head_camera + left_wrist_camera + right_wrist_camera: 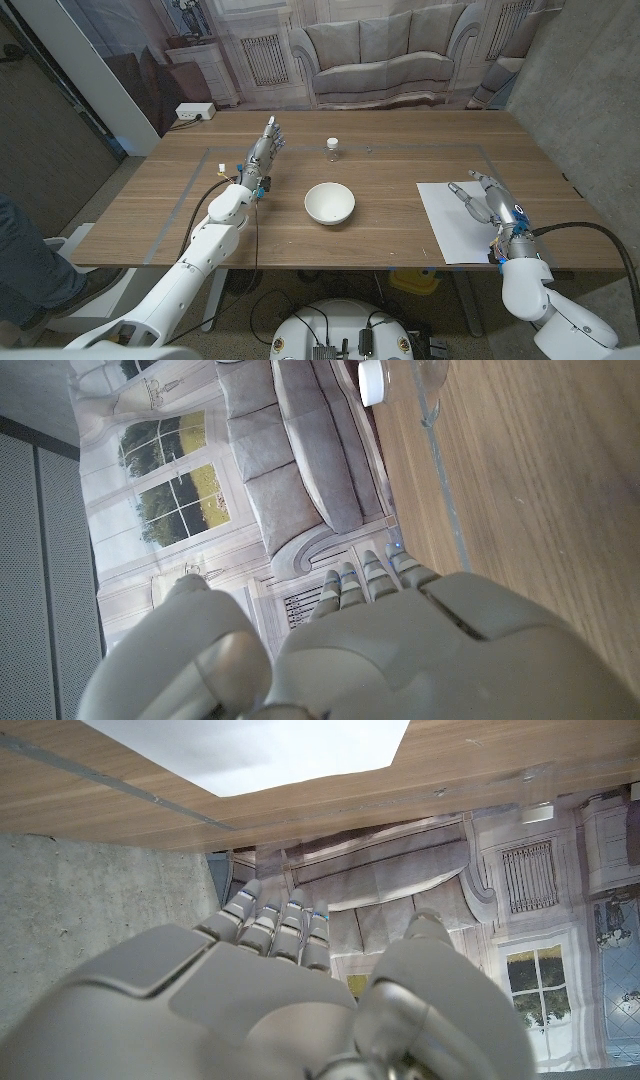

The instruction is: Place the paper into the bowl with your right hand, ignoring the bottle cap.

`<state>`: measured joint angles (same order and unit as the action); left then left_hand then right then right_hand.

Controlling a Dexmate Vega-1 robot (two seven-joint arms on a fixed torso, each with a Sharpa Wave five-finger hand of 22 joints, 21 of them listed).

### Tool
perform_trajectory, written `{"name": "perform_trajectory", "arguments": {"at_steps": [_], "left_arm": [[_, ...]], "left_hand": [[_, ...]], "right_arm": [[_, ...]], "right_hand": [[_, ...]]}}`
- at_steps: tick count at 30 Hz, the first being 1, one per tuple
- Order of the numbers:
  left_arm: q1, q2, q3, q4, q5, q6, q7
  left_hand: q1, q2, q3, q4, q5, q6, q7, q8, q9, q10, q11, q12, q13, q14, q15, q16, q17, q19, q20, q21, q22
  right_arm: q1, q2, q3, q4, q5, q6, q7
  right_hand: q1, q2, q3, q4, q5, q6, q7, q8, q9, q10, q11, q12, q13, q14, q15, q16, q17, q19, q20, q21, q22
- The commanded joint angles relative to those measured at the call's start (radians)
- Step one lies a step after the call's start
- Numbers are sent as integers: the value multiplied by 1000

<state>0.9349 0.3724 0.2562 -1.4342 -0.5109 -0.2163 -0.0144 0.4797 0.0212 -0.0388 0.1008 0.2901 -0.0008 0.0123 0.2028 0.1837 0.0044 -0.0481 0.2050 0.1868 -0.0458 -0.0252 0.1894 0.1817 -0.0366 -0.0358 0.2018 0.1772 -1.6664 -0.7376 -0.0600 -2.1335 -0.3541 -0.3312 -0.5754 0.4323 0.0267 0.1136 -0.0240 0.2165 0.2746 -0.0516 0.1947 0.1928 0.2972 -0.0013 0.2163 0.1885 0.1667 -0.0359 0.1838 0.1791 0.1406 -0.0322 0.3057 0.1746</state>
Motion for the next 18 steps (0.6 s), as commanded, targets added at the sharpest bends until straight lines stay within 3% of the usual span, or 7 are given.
{"name": "perform_trajectory", "arguments": {"at_steps": [1,18], "left_arm": [[2,0,-4,7,-5,-1,-7],[-8,6,-17,21,-10,4,-22]], "left_hand": [[3,4,-3,1,6,2,4,-2,5,8,-6,0,3,0,1,-2,2,-12,-45,-3,3],[4,5,-6,1,6,4,3,-2,5,7,-6,0,3,0,2,-1,2,-14,-44,-3,3]], "right_arm": [[17,-23,-19,-27,-1,-78,32],[49,-62,-66,-66,-26,-209,76]], "right_hand": [[10,0,3,-9,3,-5,4,-4,4,-2,6,-2,3,4,-1,2,2,11,3,0,2],[10,-1,2,-12,2,-7,6,-2,4,-7,7,-3,3,4,1,2,2,17,3,-6,2]]}}
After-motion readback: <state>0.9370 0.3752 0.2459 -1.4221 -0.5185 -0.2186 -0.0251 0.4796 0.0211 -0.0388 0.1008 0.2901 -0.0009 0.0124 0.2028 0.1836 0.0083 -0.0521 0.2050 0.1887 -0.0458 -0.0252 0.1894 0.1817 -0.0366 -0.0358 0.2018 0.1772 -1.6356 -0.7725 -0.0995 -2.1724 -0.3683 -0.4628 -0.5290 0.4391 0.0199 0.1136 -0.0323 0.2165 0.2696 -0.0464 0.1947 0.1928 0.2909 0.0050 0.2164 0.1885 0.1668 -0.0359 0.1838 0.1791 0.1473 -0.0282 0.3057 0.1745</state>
